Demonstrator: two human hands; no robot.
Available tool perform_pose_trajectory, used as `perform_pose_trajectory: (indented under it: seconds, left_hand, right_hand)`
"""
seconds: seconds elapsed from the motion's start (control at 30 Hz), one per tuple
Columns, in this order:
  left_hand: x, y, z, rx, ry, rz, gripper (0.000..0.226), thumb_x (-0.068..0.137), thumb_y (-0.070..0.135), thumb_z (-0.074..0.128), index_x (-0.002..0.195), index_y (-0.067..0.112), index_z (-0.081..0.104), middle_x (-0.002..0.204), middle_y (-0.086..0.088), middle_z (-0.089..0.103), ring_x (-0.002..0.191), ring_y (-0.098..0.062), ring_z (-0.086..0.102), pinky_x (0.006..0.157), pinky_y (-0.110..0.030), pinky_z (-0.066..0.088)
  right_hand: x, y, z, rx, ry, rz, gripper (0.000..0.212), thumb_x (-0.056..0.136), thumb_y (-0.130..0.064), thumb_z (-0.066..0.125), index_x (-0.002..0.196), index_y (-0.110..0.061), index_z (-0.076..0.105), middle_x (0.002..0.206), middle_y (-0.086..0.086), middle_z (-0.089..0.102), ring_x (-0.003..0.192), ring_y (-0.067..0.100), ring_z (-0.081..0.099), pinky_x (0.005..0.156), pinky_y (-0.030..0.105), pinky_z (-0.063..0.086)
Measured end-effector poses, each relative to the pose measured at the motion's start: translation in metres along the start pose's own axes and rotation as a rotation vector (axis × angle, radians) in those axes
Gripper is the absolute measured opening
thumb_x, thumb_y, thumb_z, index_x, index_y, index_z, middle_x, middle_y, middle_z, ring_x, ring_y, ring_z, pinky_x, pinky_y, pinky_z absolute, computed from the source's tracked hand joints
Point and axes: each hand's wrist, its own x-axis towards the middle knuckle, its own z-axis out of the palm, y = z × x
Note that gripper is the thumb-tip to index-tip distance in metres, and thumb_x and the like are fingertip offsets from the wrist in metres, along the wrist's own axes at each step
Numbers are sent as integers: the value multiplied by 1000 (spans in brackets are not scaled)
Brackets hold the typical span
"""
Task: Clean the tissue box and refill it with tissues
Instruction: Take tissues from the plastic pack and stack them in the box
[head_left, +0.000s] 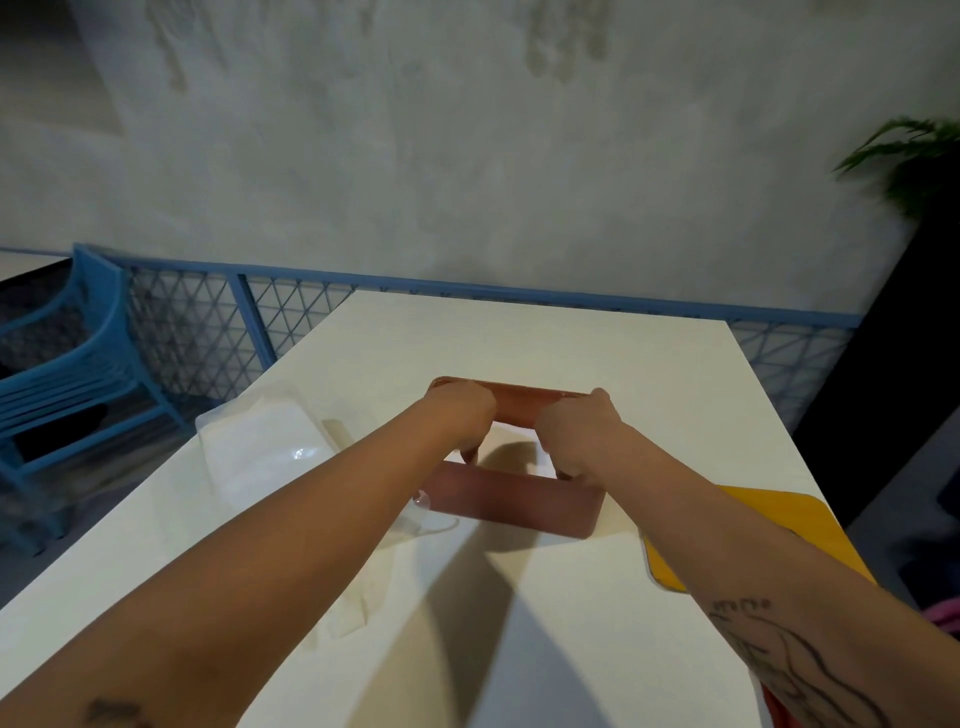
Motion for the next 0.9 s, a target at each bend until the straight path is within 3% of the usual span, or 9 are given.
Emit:
perform_pose_trajectory:
  seconds: [0.1, 0.17, 0.33, 0.47, 0.6, 0.67, 0.73, 0.8, 0.9]
  left_hand:
    - [1, -1, 3, -105, -63, 5, 44, 84, 12, 67, 127, 10, 57, 125, -9, 60, 106, -26, 61, 93, -33, 50]
    - [0, -3, 5, -171, -79, 21, 37, 88, 6, 59, 125, 8, 58, 124, -11, 60, 96, -22, 59, 84, -29, 49]
    - [5, -7, 8, -196, -145, 66, 37, 87, 5, 60, 124, 9, 58, 120, -14, 60, 96, -29, 61, 76, -32, 48]
    - [10, -9, 12, -174, -184, 90, 31, 88, 16, 61, 118, 9, 63, 109, -12, 67, 96, -28, 64, 71, -30, 47]
    - [12, -12, 11, -251, -195, 81, 30, 88, 30, 59, 107, 9, 68, 92, -8, 68, 79, -23, 61, 73, -32, 49]
    - [9, -14, 10, -285, -177, 73, 32, 90, 34, 56, 102, 6, 68, 86, -7, 65, 77, -24, 60, 74, -34, 49]
    - [5, -17, 11, -334, -125, 66, 30, 92, 34, 55, 85, 7, 64, 81, -6, 60, 74, -24, 57, 72, -33, 47]
    - [-2, -19, 11, -375, -54, 72, 24, 91, 34, 56, 82, 12, 57, 86, -4, 57, 80, -23, 55, 78, -34, 48]
    - [-21, -21, 7, -397, 70, 109, 27, 91, 32, 56, 106, 11, 64, 103, -2, 58, 95, -19, 55, 90, -34, 47]
  right_hand:
    - [4, -4, 4, -74, -27, -71, 14, 80, -6, 51, 78, -20, 53, 87, -5, 56, 88, 20, 58, 78, 37, 35]
    - [6, -4, 2, -105, -48, -110, 18, 80, -6, 52, 90, -20, 57, 87, -4, 56, 89, 21, 58, 72, 38, 36]
    - [14, -3, 0, -54, -124, -175, 11, 79, -5, 59, 80, -15, 55, 69, -4, 46, 77, 21, 54, 64, 31, 42]
    - [15, -5, 2, -16, -120, -170, 17, 81, -3, 59, 95, -13, 60, 68, -2, 42, 77, 21, 53, 65, 30, 44]
    - [13, -4, 0, 2, -154, -172, 8, 83, -5, 58, 78, -11, 56, 66, -2, 43, 76, 21, 53, 67, 29, 46]
    - [8, -2, -3, 32, -155, -159, 24, 82, -6, 60, 62, -12, 47, 62, -2, 43, 67, 19, 51, 60, 29, 44]
    - [3, 3, -5, 86, -146, -143, 23, 83, -13, 63, 63, -12, 51, 61, -2, 44, 62, 18, 49, 57, 27, 40]
    - [-2, 6, -4, 137, -113, -127, 19, 87, -26, 60, 72, -14, 56, 66, -4, 49, 74, 19, 54, 67, 29, 42]
    - [-9, 4, -4, 164, -10, -89, 21, 92, -33, 51, 84, -17, 61, 87, -4, 61, 93, 21, 60, 88, 38, 40]
